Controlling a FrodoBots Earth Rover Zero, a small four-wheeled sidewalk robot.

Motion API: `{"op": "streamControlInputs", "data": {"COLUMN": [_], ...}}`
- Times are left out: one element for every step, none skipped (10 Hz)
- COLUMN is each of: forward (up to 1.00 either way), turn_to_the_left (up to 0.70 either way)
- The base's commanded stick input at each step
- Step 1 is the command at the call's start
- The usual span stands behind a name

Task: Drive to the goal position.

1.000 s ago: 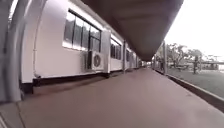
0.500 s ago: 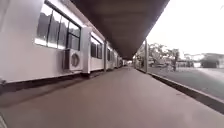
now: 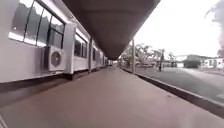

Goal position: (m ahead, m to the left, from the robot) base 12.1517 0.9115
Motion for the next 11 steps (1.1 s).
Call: {"op": "streamControlInputs", "data": {"forward": [0.70, 0.70, 0.70, 0.70, 0.70, 0.70, 0.70, 0.70, 0.70, 0.70, 0.70], "turn_to_the_left": [0.00, 0.00, 0.00, 0.00, 0.00, 0.00, 0.00, 0.00, 0.00, 0.00, 0.00]}}
